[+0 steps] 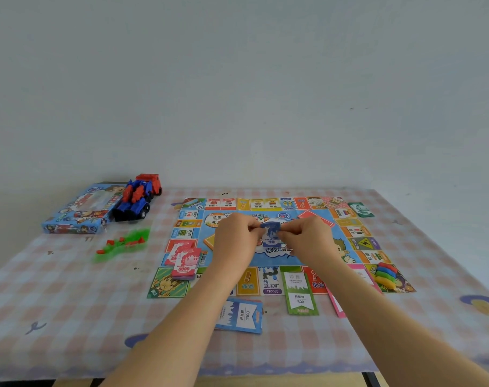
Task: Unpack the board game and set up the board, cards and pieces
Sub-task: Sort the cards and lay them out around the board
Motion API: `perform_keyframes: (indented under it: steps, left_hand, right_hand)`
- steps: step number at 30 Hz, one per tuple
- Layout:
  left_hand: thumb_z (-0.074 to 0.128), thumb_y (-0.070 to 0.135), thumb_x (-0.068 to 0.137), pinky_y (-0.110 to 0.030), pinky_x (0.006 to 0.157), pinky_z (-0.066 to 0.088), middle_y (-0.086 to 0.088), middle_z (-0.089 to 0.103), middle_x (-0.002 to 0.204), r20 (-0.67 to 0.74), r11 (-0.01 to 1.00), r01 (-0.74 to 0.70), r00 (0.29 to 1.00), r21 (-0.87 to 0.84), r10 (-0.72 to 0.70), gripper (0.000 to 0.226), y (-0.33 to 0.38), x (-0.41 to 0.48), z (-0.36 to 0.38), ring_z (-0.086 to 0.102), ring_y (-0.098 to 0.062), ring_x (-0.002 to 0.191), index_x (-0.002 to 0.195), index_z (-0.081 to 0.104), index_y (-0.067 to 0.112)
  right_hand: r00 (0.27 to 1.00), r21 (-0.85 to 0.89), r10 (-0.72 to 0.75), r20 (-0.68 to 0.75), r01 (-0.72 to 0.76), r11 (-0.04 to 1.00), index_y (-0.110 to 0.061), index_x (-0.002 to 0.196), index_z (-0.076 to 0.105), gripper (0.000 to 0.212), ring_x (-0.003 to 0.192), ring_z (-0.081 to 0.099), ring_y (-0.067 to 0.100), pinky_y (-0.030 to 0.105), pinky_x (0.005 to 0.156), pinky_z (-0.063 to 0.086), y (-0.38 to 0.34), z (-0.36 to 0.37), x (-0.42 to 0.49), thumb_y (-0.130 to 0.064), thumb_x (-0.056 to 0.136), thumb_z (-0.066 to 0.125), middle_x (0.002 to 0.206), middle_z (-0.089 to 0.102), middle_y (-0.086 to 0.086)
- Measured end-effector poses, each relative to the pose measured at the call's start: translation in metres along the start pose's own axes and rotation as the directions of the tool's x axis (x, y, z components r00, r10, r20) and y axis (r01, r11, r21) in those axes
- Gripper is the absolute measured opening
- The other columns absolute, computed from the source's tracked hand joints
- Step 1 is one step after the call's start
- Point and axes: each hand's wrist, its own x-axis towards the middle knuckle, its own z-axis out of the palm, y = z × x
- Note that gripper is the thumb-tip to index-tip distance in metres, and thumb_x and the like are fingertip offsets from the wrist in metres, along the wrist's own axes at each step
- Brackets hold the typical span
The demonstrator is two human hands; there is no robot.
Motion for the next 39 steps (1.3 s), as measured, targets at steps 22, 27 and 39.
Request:
perform_keyframes:
  steps: [22,27,39]
  left_hand:
    - [0.063,0.015,0.089,-0.027,0.070,0.058,-0.007,0.071,0.071,0.161,0.958,0.141,0.982,-0.249,-0.103,0.014,-0.001,0.007,0.000,0.067,-0.014,0.061,0.082,0.072,0.006]
    - [0.064,0.009,0.088,-0.023,0.061,0.057,-0.007,0.069,0.066,0.259,0.859,0.286,0.947,-0.425,-0.188,0.010,0.011,0.015,0.001,0.066,-0.012,0.056,0.082,0.070,0.003]
    - [0.067,0.009,0.086,-0.022,0.063,0.058,-0.010,0.072,0.075,0.398,0.872,0.286,0.910,-0.398,-0.117,0.010,0.070,0.040,0.053,0.069,-0.013,0.061,0.088,0.071,0.000]
  right_hand:
    - [0.999,0.148,0.043,-0.005,-0.042,0.988,-0.019,0.089,0.075,0.011,0.059,0.054,0.011,0.023,0.055,0.046,0.009,-0.012,0.002,-0.027,0.084,0.071,0.067,0.066,-0.005]
    - [0.988,0.396,0.153,0.032,-0.153,0.905,-0.013,0.089,0.074,0.009,0.056,0.059,0.009,0.021,0.050,0.050,0.015,-0.028,-0.001,-0.018,0.081,0.073,0.078,0.073,0.004]
    - [0.959,0.527,0.260,-0.115,-0.163,0.834,-0.010,0.071,0.074,0.007,0.058,0.062,0.019,0.028,0.062,0.058,0.056,-0.088,0.005,-0.006,0.075,0.078,0.068,0.071,0.013]
